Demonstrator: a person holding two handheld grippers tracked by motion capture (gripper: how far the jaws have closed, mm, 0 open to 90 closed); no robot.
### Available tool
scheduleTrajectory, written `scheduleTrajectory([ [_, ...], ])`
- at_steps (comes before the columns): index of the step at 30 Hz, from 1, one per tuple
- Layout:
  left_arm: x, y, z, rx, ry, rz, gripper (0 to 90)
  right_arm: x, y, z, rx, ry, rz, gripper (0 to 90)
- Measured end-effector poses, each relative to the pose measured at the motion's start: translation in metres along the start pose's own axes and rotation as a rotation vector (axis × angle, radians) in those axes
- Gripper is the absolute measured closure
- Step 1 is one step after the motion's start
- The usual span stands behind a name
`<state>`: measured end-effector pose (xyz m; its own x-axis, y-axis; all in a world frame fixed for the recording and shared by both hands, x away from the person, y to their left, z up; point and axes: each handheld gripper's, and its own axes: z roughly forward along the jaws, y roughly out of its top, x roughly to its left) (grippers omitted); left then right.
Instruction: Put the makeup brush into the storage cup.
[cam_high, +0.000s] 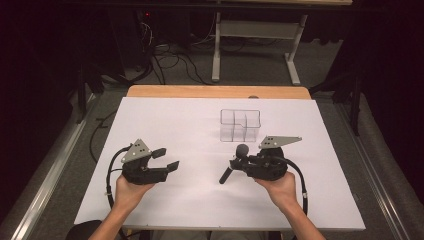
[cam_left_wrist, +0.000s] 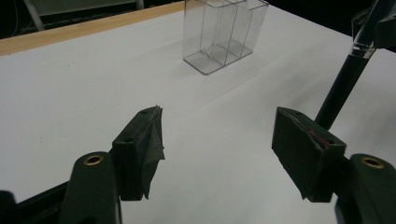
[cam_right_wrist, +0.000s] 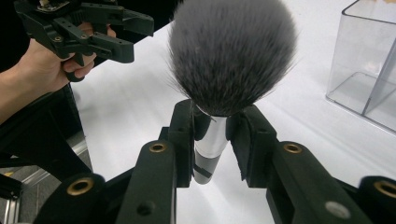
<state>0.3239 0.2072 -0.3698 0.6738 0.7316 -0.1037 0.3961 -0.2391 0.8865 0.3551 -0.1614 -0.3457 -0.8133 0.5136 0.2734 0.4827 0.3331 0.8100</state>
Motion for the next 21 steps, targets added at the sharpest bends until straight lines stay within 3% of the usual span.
scheduleTrajectory([
  [10,0.006,-0.006,-0.005,-0.030,0.031,-0.028,33.0,-0.001,0.000,-0.004,0.004,-0.017,-0.008,72.5],
  [16,0.014,-0.009,-0.013,-0.079,0.064,-0.078,33.1,-0.007,0.001,-0.015,-0.008,-0.046,-0.001,72.5],
  [21,0.019,-0.012,-0.015,-0.087,0.090,-0.096,33.1,-0.010,0.004,-0.021,-0.013,-0.063,0.002,72.5],
])
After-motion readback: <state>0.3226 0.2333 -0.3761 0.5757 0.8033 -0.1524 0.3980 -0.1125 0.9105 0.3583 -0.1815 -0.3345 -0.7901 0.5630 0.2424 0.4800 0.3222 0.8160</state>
